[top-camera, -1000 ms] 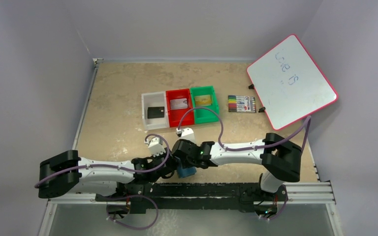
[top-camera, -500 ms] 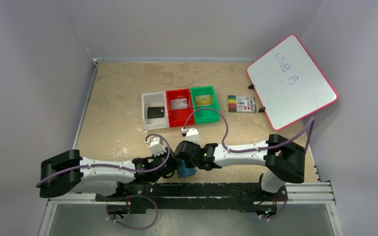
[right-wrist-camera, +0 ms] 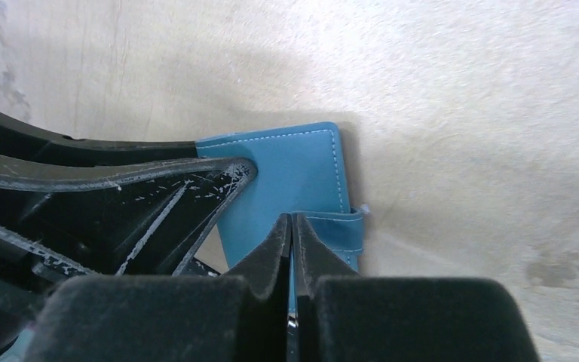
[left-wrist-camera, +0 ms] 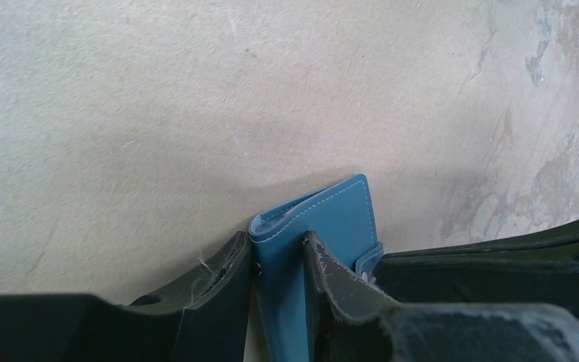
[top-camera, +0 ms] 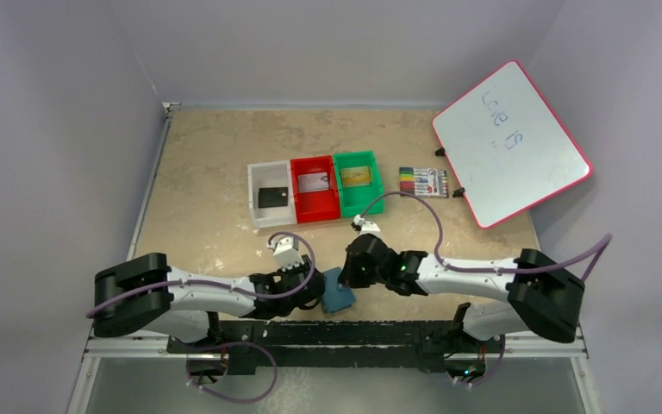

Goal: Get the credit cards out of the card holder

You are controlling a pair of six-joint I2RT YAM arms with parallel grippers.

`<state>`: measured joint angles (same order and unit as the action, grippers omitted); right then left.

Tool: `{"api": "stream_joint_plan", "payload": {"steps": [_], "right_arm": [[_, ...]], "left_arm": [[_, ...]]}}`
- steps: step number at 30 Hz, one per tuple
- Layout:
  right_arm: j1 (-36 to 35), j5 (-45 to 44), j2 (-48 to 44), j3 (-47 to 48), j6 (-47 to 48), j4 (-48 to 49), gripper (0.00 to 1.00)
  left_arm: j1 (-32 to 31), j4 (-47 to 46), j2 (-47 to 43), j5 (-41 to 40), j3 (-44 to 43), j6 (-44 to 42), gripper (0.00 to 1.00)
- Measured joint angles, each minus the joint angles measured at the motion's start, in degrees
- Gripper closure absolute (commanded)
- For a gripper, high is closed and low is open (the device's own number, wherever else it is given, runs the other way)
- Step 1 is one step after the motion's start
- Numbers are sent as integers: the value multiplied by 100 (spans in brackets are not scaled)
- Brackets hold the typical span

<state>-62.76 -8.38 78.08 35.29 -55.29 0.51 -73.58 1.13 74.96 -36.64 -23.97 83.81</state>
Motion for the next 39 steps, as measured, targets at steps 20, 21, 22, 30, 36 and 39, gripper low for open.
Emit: {"api": "stream_joint_plan", "payload": {"steps": [20,21,22,30,36,39], "right_arm": [[-142,-610,-245,411,470,-1106,50],[-144,-619,-144,437,490,-1134,50],[-149,-623,-35,461,507,-1156,49],[-299,-782,756,938,608,-1425,66],[-361,-1082,931,1244,361,-1827,83],[-341,-1145,885,1198,286,-1838,87]], "left_arm": [[-2,9,595,-111,-498,-192,100],[-2,7,592,-111,-498,-192,100],[-2,7,592,-111,-498,-192,100],[0,37,468,-133,-411,-197,100],[0,87,396,-168,-363,-190,100],[0,109,369,-184,-345,-184,100]]}}
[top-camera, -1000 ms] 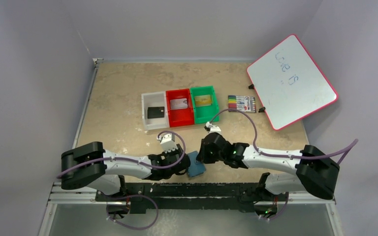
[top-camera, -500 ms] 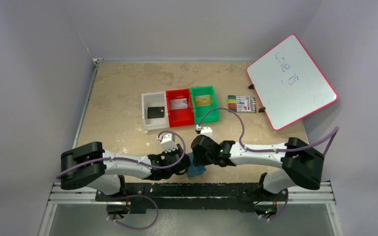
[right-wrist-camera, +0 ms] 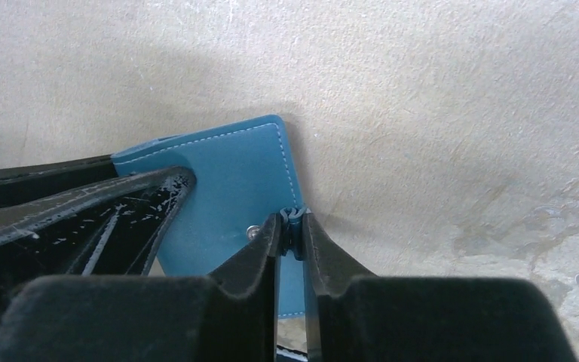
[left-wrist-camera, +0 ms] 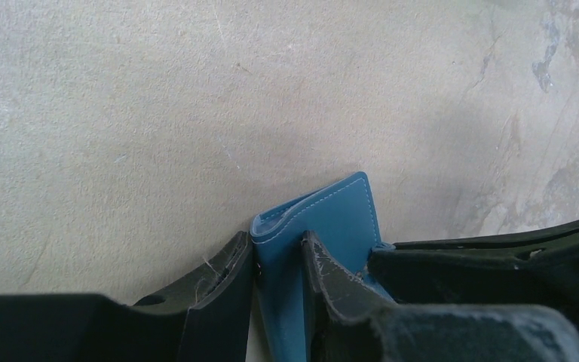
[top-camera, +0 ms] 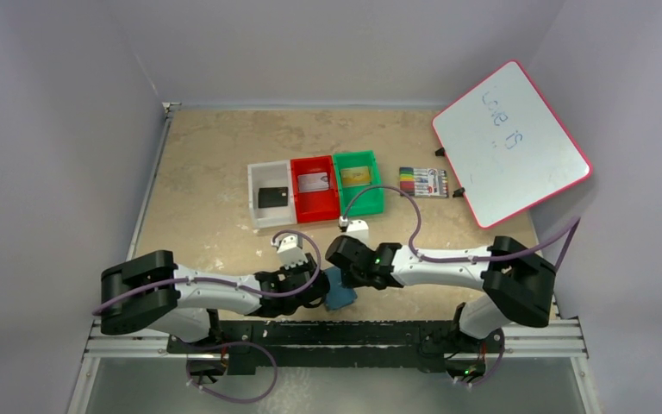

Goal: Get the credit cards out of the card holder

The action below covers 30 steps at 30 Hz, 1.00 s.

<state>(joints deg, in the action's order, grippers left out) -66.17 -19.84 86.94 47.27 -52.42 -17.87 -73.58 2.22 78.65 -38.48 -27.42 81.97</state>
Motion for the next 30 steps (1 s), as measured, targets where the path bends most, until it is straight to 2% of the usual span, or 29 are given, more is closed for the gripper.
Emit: {"api": "stream_joint_plan", "payload": {"steps": [4,9,17,20,24,27,30], "right_arm": [[238,302,-323,-409,20,424,85],[765,1005,-984,-1145,-24,1078,62],[1062,1154,-1403,-1425,-138,1172,59],[1062,1108,-1340,-1368,-42,1150,65],[1062,1036,-1333,-1259,101,1119,84],[1062,968,-1318,-1147,160,1010,94],[1062,931,-1305,-1126,205,966,100]], "left_arm": [[0,-4,-15,0,20,11,100],[-2,0,-28,2,33,46,100],[0,57,-59,0,22,31,100],[0,179,-59,-15,-52,-9,100],[0,350,-59,-35,-133,-17,100],[-2,431,-59,-46,-166,-26,100],[-2,483,-61,-57,-186,-28,98]]}}
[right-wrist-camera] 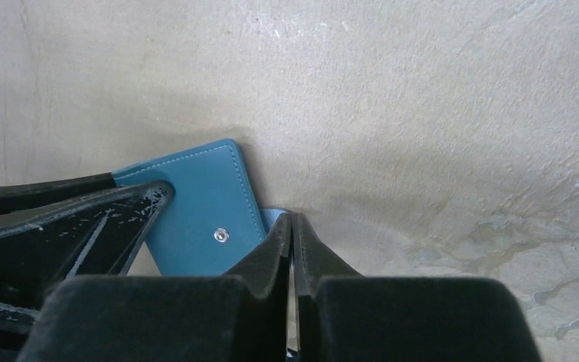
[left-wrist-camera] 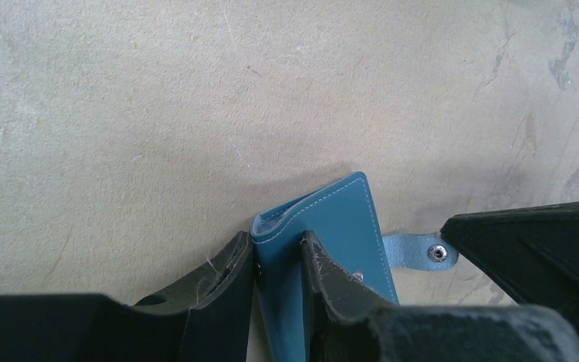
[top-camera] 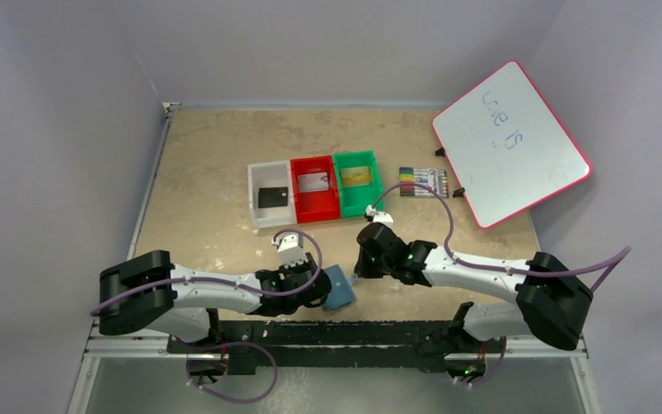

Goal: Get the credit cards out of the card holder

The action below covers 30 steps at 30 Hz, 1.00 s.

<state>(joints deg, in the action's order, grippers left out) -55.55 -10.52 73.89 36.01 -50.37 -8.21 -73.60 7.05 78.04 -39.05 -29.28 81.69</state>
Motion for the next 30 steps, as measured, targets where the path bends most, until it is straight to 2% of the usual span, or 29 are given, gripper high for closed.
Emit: {"api": "stream_joint_plan", "payload": {"steps": [3,16,22,24,27,30], "right_arm": [[0,26,0,0,13,-50,100],[0,400,227,-33,236,365,82],[0,608,256,-219,400,516,81],[0,682,256,-262,442,540,84],[0,726,260,-273,498,542,98],[0,710,256,-273,492,544,100]], "left_arm": [[0,46,-20,-9,-9,-2,95],[-4,262,-103,-42,-50,-52,94],[-4,273,-103,-39,-57,-63,94],[-4,293,-103,-42,-79,-92,94],[-4,330,-96,-44,-111,-133,94],[-4,352,-90,-44,-127,-136,87]]}}
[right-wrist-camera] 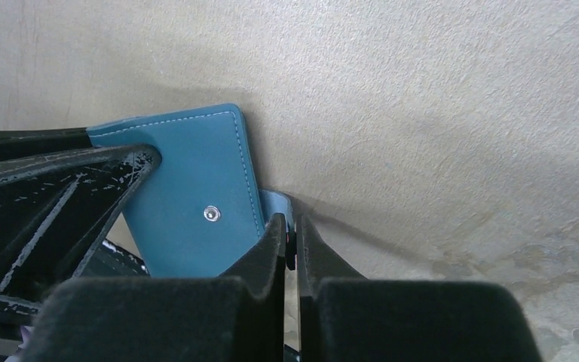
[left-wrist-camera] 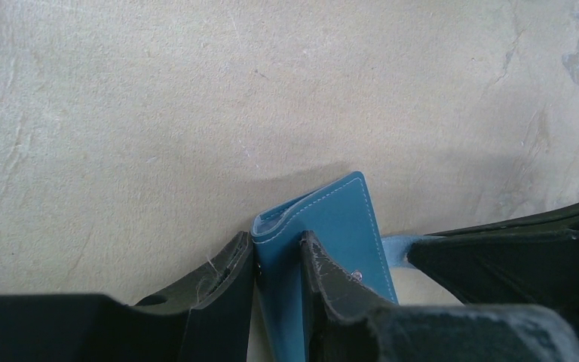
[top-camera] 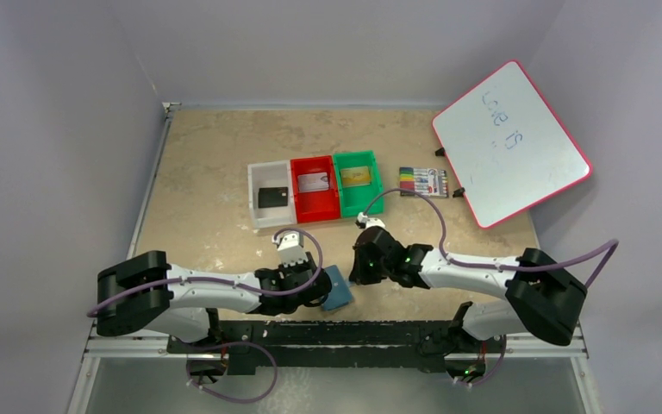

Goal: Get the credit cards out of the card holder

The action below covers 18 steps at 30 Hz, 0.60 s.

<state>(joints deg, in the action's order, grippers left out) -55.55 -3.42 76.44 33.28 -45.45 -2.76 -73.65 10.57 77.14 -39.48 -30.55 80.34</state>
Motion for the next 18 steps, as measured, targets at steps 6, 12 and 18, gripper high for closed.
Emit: {"api": "stream_joint_plan", "payload": {"steps": [6,12,18], "right_arm": [[-26,31,-619,-2,-181,-105,100],[-26,125,-1547,15,-210,83,100],[-24,299,-1412,160,-72,212,100]], "left_arm": [[-2,264,-42,-66,-92,-2,53],[0,1200,-562,-337,-72,24,43],[0,1825,-1519,-741,-57,201,43]]}}
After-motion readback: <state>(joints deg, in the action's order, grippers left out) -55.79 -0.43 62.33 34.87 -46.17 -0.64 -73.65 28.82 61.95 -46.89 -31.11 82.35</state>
